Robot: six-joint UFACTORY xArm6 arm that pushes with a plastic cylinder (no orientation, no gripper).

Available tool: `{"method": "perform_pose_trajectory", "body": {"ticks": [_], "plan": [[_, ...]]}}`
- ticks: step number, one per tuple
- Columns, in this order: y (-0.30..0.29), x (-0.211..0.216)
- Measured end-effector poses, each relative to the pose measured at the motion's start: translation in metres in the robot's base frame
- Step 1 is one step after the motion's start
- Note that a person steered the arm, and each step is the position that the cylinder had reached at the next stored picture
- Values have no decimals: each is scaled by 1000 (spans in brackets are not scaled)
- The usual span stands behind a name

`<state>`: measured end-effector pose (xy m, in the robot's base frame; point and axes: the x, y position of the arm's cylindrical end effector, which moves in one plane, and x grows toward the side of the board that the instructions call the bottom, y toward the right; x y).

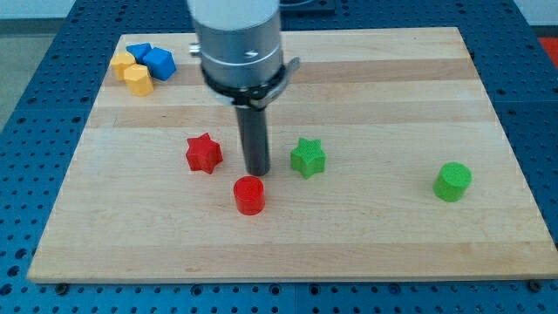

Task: Push the green star closer to the green circle

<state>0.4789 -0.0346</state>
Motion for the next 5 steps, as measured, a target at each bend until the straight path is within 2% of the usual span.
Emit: {"method": "perform_pose_trajectory", "body": {"ticks": [1, 2, 3, 4, 5], "plan": [[58, 0], [55, -19], [93, -24], [149, 10], [154, 11]]}}
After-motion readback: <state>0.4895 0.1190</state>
